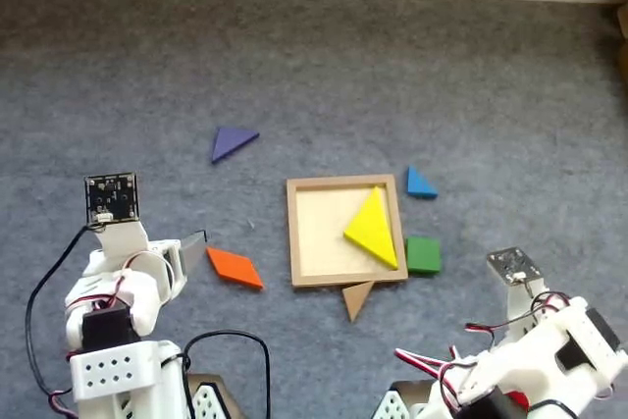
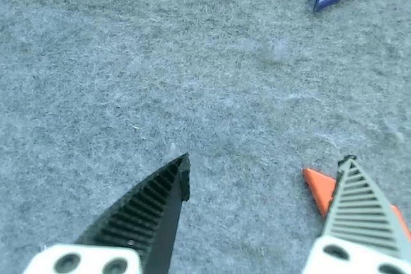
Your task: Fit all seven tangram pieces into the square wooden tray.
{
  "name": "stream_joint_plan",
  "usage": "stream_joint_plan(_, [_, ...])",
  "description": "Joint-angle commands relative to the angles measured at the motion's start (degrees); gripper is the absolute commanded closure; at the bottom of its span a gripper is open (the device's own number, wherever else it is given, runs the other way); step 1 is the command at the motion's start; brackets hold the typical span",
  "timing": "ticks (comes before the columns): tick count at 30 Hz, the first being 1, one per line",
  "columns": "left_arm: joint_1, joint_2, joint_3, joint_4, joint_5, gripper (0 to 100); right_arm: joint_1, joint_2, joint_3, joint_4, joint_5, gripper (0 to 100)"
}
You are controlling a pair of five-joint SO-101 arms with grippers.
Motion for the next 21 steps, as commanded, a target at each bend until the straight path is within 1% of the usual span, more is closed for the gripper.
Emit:
stream_joint_plan(1, [-0.66,-0.48,-0.22,-0.70,-0.44,65,0.66,0.92,2.59,-3.74,0.70,73.7])
stream_joint_plan(6, [-0.66,-0.48,-0.13,-0.79,-0.44,65,0.66,0.92,2.59,-5.76,0.70,85.3])
stream_joint_plan(13, [-0.66,-0.48,-0.13,-0.79,-0.44,65,0.66,0.31,2.07,-4.70,0.44,94.9])
stream_joint_plan(15, [-0.66,-0.48,-0.13,-0.79,-0.44,65,0.40,0.22,0.13,-1.19,0.44,95.0])
stream_joint_plan(21, [-0.66,-0.48,-0.13,-0.88,-0.44,65,-1.27,0.31,-12.88,13.14,0.26,95.1])
